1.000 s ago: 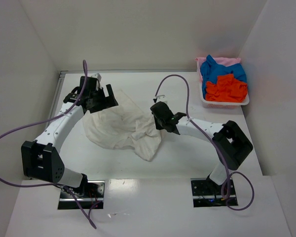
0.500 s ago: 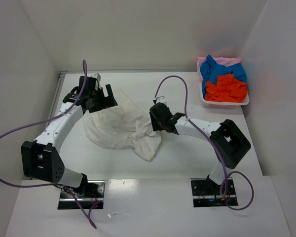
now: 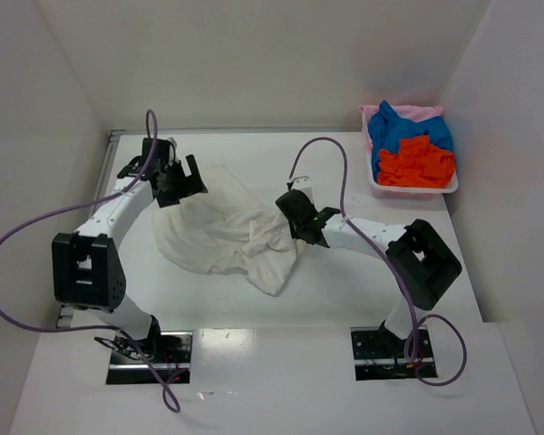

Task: Fold and stack the t-shirts
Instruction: Flatten out the tshirt

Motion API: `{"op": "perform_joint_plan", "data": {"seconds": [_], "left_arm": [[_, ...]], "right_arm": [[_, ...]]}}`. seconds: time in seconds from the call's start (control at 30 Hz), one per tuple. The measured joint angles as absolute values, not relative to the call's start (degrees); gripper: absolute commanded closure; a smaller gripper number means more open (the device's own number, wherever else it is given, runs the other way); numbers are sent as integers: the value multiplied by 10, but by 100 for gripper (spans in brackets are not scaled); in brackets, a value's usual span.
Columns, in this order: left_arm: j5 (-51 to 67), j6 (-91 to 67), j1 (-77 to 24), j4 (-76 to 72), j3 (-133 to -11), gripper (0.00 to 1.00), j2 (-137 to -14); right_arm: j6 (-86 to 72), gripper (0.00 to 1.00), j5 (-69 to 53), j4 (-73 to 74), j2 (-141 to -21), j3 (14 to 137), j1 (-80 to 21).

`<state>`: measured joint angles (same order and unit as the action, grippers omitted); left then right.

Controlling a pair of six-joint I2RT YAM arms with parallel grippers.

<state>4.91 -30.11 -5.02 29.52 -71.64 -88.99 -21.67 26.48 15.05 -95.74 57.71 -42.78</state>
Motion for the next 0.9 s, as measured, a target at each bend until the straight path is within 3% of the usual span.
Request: {"op": "perform_joint_plan", "data": {"seconds": [0.33, 0.73, 0.9], "left_arm": [[73, -302, -29, 250, -769, 9, -1021], [38, -305, -4, 218, -812, 10, -1112], [27, -307, 23, 206, -810, 16, -1117]], "right_arm": [[-231, 100, 288, 160, -905, 562, -426], [-245, 100, 287, 162, -894, 543, -425], [-246, 100, 286, 162, -894, 543, -425]]}}
